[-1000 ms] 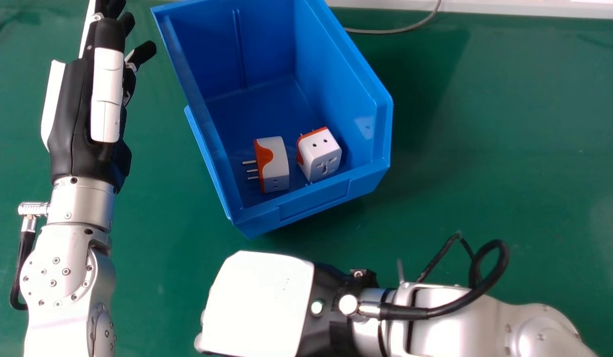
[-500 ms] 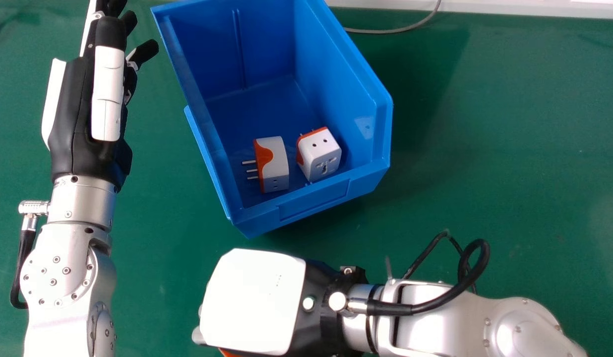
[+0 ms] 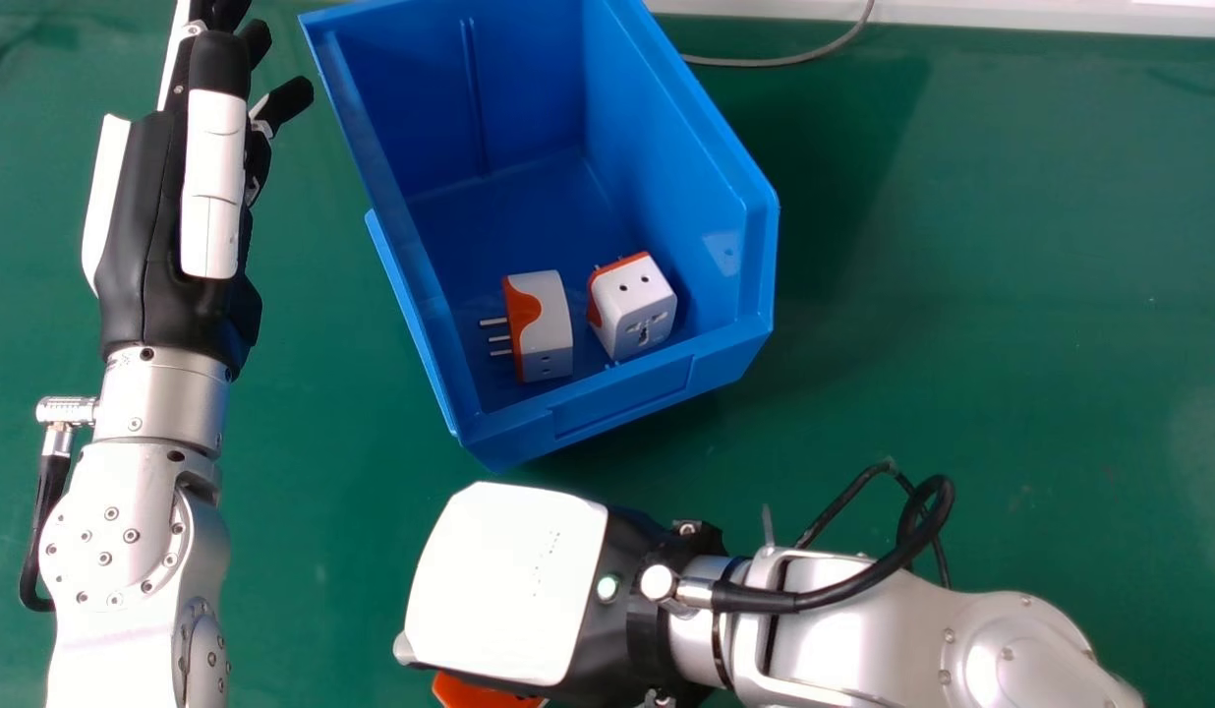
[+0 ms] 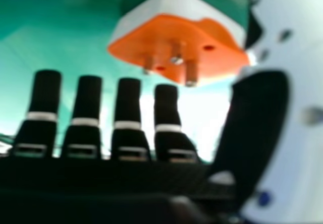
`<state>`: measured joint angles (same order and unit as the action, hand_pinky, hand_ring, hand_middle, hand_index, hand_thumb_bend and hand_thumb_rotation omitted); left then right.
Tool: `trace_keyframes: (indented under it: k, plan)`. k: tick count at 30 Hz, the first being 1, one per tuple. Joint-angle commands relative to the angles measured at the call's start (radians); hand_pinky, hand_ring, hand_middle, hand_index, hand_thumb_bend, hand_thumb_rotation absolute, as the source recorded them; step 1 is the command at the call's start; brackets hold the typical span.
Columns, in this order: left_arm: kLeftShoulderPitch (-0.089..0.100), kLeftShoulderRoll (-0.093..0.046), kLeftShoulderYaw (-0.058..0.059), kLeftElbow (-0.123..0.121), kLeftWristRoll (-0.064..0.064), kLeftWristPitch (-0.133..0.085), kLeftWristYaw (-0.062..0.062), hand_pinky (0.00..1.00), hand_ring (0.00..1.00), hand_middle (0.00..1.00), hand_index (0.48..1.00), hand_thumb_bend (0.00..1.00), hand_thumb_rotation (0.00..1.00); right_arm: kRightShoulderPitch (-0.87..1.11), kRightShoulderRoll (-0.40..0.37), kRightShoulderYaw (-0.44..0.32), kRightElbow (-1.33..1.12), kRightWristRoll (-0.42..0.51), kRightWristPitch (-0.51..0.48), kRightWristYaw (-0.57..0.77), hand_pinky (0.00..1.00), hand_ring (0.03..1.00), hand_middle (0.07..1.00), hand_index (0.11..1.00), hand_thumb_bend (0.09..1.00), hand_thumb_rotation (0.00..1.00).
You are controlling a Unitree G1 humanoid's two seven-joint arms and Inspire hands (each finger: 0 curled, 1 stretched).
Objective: Pick all objects and put in blue box
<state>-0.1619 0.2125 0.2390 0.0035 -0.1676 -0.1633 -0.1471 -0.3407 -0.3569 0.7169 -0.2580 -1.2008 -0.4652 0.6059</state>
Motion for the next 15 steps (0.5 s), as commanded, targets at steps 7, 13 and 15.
trace_keyframes:
  k: [7,13,15]
  plan:
    - [-0.014,0.008,-0.001,-0.026,0.005,-0.010,0.002,0.89,0.98,1.00,0.978,0.90,0.96,-0.020,0.015,0.002,0.008,0.030,0.010,-0.003,0.64,0.715,0.747,0.746,0.657,0.12]
    - [-0.016,0.004,0.000,-0.021,-0.001,-0.018,0.000,0.89,0.98,1.00,0.976,0.90,0.96,-0.018,0.018,0.002,0.029,0.038,0.012,-0.030,0.63,0.699,0.736,0.739,0.649,0.12]
    - [-0.017,0.006,0.001,-0.022,-0.004,-0.012,-0.003,0.89,0.98,1.00,0.976,0.90,0.96,-0.017,0.020,0.001,0.034,0.043,0.014,-0.040,0.63,0.699,0.736,0.739,0.649,0.12]
